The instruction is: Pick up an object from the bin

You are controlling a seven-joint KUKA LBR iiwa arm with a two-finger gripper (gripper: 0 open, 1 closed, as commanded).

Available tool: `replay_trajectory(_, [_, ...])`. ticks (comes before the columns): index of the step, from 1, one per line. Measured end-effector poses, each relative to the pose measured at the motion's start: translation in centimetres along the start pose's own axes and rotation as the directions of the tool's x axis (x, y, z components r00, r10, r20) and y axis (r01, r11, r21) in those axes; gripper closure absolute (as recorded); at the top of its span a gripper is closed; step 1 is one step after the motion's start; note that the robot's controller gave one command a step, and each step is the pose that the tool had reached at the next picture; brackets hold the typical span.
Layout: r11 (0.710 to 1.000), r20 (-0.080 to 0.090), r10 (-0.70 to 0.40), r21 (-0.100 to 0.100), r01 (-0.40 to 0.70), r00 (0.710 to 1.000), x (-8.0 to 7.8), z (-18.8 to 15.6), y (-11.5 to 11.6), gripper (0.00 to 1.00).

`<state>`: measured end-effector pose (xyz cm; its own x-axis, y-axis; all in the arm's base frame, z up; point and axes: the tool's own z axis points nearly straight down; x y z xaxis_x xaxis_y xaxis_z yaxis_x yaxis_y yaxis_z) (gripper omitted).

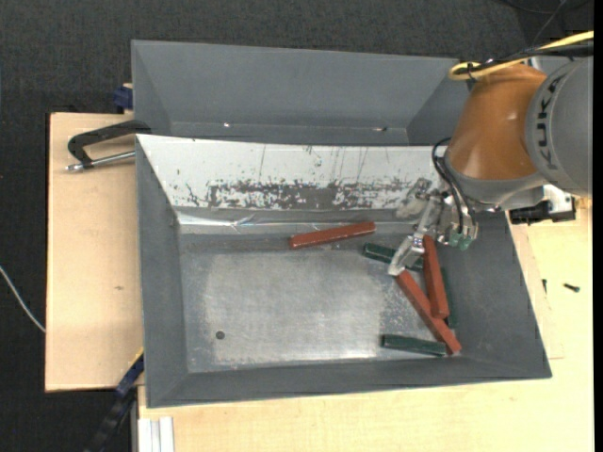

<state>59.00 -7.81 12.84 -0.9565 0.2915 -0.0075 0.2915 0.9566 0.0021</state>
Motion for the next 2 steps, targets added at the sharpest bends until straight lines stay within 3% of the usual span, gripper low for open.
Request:
replay_trajectory(1, [0.997,-0.005,0.076,-0.001,-0.076,0.997,-0.32,5.43,0.23,0.0])
replay_trajectory(2, [0.997,-0.005,0.073,-0.001,-0.073,0.997,-0.33,5.08,0.33,1.0])
